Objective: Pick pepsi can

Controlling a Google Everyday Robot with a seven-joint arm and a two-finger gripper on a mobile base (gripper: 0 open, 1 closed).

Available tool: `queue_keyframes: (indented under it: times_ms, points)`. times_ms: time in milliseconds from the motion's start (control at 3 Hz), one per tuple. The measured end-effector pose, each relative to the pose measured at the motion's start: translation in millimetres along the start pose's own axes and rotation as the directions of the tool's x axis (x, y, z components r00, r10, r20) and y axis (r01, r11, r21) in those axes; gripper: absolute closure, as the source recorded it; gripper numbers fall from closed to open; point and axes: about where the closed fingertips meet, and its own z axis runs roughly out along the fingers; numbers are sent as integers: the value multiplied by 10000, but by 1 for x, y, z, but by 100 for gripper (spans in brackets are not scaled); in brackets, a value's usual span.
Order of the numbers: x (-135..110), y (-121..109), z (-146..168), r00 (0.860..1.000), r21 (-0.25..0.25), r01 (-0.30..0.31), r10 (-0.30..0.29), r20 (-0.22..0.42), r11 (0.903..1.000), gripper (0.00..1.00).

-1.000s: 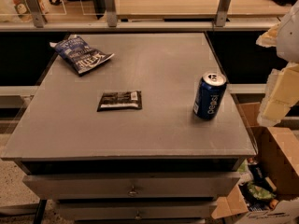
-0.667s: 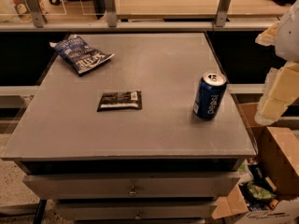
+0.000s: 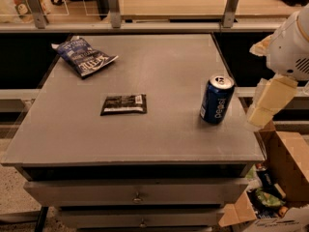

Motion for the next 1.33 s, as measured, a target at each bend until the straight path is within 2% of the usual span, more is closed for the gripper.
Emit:
queue_keyframes:
  times_ms: [667,1333]
  points:
    - [-15,1,47,9960,-574,34,17,891,9983,0]
    - [-26,0,86,9899,-1298,67,118,1412,9915,41]
